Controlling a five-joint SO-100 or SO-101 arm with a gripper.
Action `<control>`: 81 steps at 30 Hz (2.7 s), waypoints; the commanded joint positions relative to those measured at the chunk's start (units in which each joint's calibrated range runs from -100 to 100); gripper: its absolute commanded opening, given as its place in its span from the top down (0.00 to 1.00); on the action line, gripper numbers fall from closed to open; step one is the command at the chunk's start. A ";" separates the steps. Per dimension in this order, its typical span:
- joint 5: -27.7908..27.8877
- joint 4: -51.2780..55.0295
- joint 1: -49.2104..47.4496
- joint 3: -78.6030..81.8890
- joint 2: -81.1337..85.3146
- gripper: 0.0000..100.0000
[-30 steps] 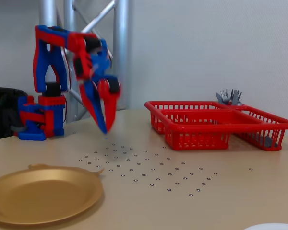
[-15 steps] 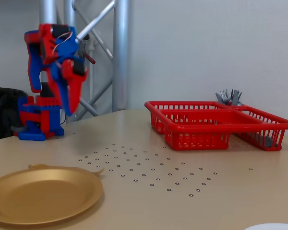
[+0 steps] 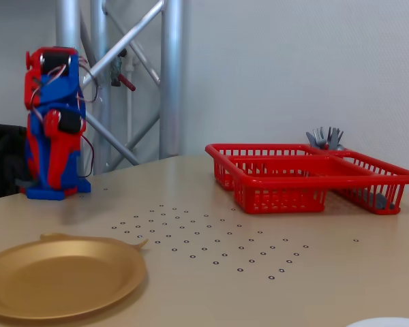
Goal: Push the fork on the left side of the plate
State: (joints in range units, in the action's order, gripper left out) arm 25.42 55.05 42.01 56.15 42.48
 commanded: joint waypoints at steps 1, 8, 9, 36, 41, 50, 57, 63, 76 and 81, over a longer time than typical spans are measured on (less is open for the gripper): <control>1.03 -3.42 1.99 -0.12 -0.89 1.00; 0.93 -12.67 2.86 4.32 -5.54 1.00; 0.73 -13.64 2.78 4.60 -6.30 1.00; 6.06 -21.69 5.44 10.13 -13.66 1.00; 6.15 -22.41 5.30 10.31 -15.10 1.00; 5.13 -25.79 4.15 9.40 -19.32 1.00; 4.69 -27.48 3.50 9.58 -20.93 1.00; 5.18 -27.64 3.79 10.85 -19.83 1.00; 5.91 -27.56 3.72 13.12 -18.82 1.00; 5.27 -27.64 2.42 12.39 -19.66 1.00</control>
State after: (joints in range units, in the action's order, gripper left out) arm 31.09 27.88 45.74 68.90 23.04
